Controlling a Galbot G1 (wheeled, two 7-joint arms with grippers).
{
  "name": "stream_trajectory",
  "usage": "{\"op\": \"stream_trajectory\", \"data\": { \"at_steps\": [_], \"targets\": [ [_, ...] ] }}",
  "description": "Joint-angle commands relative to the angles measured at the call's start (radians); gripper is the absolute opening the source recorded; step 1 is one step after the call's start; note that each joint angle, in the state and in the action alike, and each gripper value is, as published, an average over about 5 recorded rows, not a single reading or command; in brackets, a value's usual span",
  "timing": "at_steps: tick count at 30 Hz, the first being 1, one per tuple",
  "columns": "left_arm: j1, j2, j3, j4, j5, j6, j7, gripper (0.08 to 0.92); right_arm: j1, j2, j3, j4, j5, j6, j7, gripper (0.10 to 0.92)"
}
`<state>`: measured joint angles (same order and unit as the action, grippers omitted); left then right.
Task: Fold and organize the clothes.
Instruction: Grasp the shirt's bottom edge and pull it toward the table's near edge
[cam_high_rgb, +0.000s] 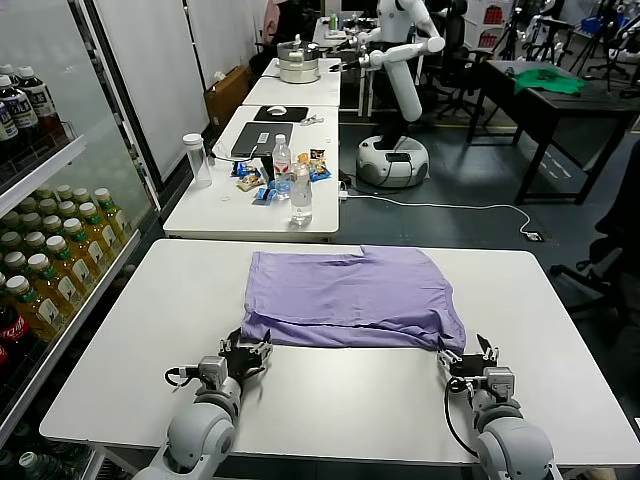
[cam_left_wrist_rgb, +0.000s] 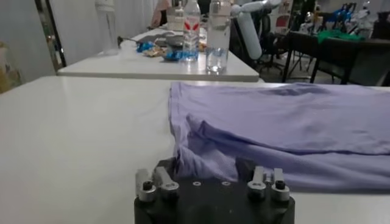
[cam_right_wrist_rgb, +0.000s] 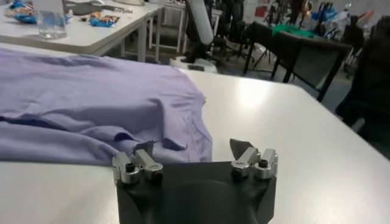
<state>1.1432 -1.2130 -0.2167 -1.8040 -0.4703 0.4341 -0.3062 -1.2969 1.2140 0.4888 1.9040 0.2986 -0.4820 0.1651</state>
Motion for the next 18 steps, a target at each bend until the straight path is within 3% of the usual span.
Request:
{"op": "stream_trajectory", "data": {
  "at_steps": [1,13,18],
  "targets": [
    [-0.015,-0.003,0.002,0.037,-0.061,0.012,-0.002,0.526,0.018,-0.007,-0.015,-0.036,0.059,-0.022,-0.001,0.612],
    [-0.03,-0.009,-0.001,0.066,-0.093,0.012,0.001,0.18,0.043,-0.013,-0.026,-0.061,0.08,-0.019,-0.007,0.266],
    [-0.01,-0.005,-0.006,0.033,-0.112,0.005,0.007,0.111,0.02,-0.016,-0.019,-0.041,0.08,-0.017,-0.009,0.141]
  ]
}}
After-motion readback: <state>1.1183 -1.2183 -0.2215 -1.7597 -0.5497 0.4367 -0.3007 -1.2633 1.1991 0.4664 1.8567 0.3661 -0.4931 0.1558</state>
